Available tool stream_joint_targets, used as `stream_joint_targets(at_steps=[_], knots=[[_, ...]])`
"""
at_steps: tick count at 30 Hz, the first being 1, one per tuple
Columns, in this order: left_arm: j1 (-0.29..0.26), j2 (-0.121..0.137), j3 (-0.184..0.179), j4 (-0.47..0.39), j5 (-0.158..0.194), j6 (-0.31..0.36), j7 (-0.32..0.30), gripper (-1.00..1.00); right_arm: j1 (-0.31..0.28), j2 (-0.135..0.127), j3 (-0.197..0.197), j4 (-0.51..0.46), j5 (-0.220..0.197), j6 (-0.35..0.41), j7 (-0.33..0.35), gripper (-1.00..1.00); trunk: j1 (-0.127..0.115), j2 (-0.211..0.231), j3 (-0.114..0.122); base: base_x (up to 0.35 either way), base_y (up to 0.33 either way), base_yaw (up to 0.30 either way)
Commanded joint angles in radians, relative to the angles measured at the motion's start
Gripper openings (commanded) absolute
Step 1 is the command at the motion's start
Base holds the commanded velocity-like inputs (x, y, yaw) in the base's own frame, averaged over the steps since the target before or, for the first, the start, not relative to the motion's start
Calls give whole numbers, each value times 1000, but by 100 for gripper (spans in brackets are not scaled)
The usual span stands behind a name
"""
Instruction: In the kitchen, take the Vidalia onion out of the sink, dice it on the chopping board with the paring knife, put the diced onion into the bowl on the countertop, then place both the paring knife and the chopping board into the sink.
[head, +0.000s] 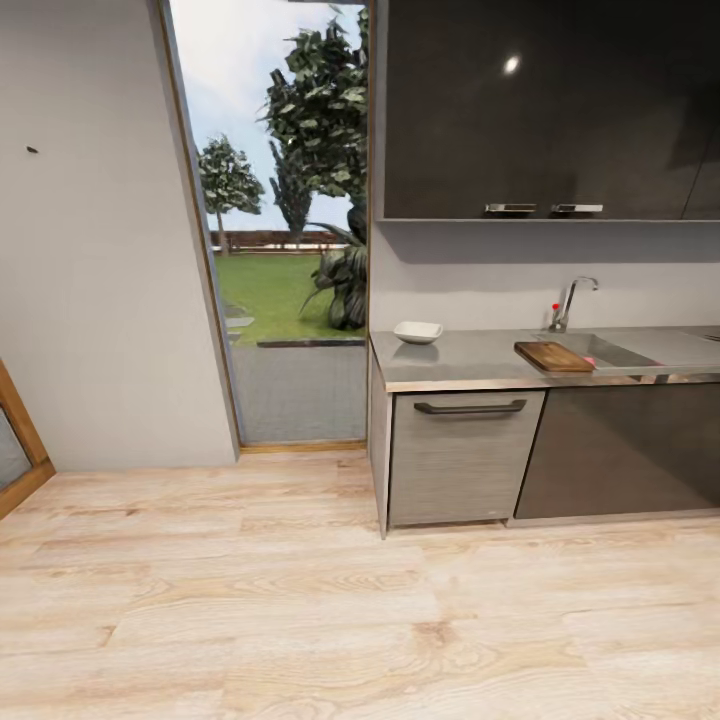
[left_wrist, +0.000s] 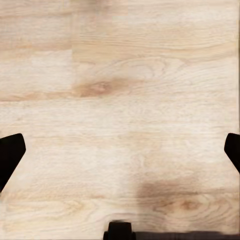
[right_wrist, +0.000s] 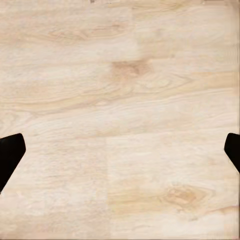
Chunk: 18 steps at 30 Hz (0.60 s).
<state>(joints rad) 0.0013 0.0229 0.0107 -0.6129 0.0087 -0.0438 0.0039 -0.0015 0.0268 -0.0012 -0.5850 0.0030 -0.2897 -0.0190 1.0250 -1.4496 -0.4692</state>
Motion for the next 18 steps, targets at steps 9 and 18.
stream_joint_targets(at_steps=[9,18], knots=[[0,-1,-2,26,1,-46,-1,100,0,-8,3,-20,0,-24,-7,100,0,0,-1,0,0,0],[0,2,-2,56,0,-79,-1,100,0,-7,5,6,0,-63,-7,100,0,0,-1,0,-47,0]])
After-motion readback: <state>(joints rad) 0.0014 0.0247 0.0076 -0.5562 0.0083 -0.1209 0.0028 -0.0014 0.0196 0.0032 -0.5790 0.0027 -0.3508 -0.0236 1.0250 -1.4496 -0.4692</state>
